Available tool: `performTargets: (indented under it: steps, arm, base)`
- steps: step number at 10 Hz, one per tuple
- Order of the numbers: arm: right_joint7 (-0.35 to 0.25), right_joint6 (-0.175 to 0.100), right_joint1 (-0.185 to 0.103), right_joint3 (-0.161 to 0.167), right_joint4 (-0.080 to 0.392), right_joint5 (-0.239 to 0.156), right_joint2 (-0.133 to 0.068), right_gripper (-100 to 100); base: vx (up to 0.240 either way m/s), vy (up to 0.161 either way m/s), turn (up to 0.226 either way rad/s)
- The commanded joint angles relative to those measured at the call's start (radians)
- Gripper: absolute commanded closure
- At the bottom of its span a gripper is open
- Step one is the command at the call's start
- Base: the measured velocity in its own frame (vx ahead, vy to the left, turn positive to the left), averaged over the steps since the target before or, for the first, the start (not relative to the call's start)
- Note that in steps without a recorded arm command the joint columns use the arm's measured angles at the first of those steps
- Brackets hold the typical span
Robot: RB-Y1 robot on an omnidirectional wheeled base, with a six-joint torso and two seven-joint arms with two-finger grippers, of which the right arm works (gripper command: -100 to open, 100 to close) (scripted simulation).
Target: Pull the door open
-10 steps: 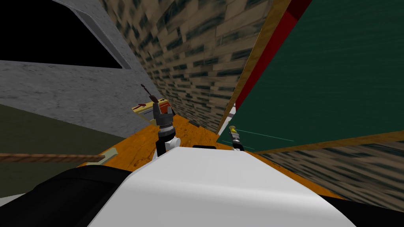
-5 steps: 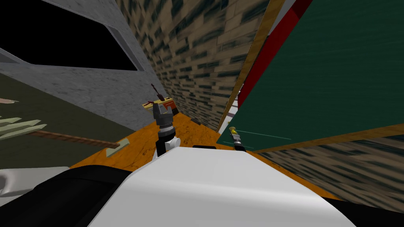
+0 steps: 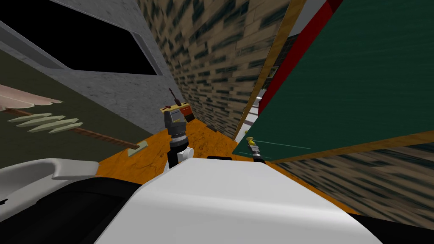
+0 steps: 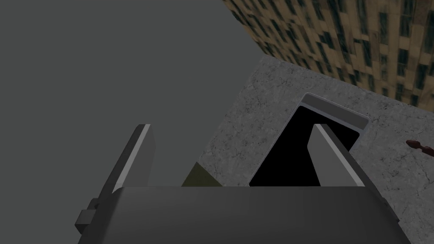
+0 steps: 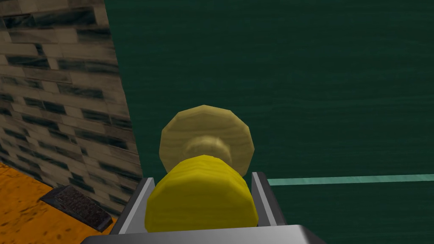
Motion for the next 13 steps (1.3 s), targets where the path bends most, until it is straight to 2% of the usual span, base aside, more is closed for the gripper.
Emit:
performTargets:
  steps: [1,4,5,6,8,13]
  arm:
    - [-0.018,-0.018,0.020,0.019,-0.011,0.008,-0.016,100]
    - [-0.062,-0.061,0.043,0.058,-0.013,0.026,-0.051,100]
    - [-0.052,-0.049,0.038,0.052,-0.013,0.023,-0.045,100]
    - [-0.069,-0.073,0.050,0.068,-0.003,0.030,-0.055,100]
    - [-0.082,-0.093,0.057,0.079,0.002,0.035,-0.064,100]
    - [-0.130,-0.174,0.085,0.123,0.024,0.055,-0.100,100]
  base:
    - [-0.229,-0.063,0.131]
    - [-0.260,-0.054,0.129]
    - [-0.103,-0.011,0.003]
    - [-0.137,-0.035,0.131]
    - [-0.181,-0.075,0.134]
    - [-0.222,-0.068,0.146]
